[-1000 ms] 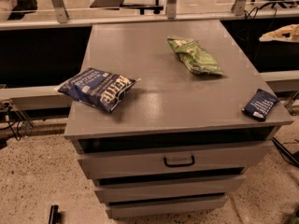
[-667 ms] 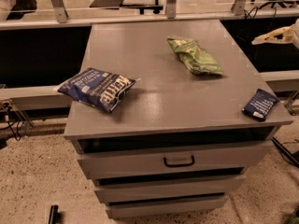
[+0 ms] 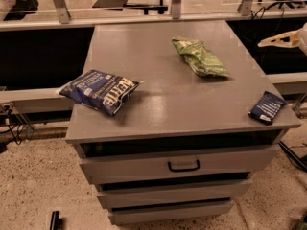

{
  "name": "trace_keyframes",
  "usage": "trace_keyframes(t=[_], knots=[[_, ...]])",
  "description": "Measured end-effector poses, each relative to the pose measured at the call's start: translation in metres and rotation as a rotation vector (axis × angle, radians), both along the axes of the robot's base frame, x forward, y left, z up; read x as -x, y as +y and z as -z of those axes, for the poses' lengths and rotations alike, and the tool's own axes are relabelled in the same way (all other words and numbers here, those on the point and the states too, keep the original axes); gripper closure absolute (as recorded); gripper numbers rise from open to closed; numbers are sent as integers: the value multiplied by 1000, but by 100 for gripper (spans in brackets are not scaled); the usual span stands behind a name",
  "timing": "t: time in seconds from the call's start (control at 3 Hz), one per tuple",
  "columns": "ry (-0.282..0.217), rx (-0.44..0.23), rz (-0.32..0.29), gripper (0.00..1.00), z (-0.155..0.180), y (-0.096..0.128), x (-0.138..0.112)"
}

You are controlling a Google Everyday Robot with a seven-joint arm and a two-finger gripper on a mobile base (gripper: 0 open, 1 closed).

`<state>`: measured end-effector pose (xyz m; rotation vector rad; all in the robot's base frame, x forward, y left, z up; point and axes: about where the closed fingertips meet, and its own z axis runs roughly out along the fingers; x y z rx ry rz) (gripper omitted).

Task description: Move rxbar blueberry near blue chip bag

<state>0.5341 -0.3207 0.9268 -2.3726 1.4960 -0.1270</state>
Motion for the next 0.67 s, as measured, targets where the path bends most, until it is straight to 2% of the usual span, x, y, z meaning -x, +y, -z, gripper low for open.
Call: trace_keyframes(t=[0.67], knots=[[23, 112, -196, 3, 36, -14, 3]])
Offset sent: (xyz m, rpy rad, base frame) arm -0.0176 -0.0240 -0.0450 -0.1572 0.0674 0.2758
